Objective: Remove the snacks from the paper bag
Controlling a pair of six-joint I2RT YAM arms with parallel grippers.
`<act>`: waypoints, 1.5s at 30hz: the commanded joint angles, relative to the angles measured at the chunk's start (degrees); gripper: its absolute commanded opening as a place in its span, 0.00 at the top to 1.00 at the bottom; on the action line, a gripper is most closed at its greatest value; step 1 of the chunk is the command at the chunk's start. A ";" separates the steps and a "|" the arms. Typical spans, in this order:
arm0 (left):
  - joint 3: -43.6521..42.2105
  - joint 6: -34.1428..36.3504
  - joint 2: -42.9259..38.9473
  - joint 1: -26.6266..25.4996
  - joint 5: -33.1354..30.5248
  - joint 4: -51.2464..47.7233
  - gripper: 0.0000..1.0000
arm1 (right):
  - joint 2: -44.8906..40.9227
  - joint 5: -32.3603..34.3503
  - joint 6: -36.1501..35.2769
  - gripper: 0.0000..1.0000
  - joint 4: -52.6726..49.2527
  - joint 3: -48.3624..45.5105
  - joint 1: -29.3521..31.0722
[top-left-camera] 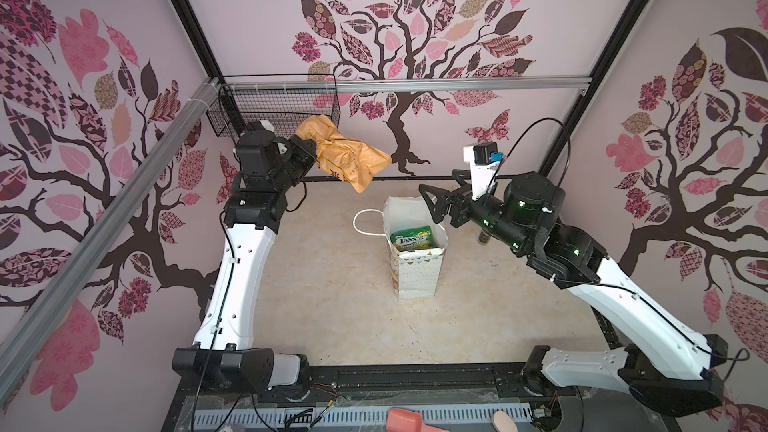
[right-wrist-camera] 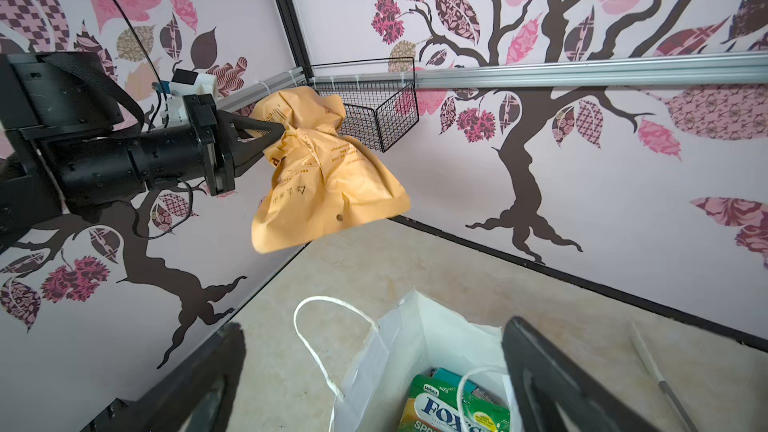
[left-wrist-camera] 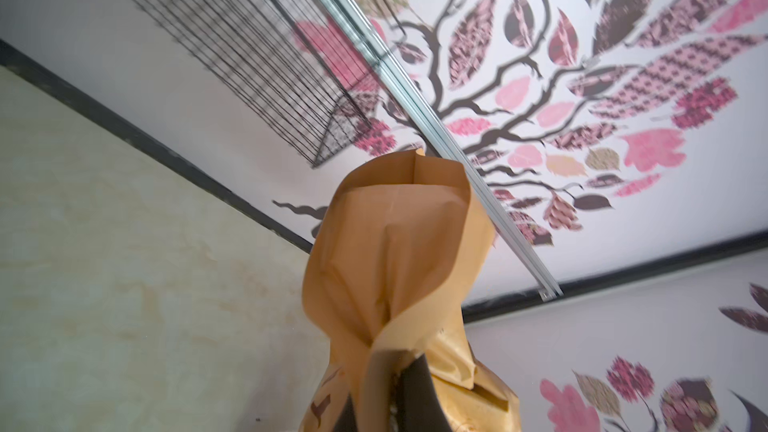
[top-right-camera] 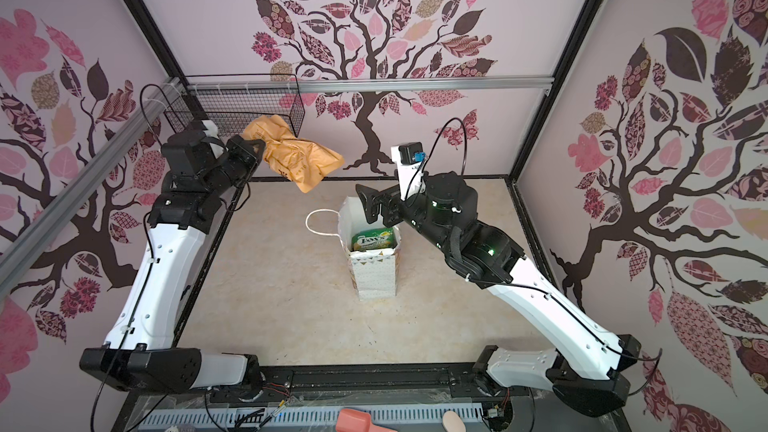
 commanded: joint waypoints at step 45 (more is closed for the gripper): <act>-29.31 -6.47 24.53 6.66 -17.04 23.94 0.44 | -2.88 -0.81 3.26 0.00 -5.51 -3.17 0.40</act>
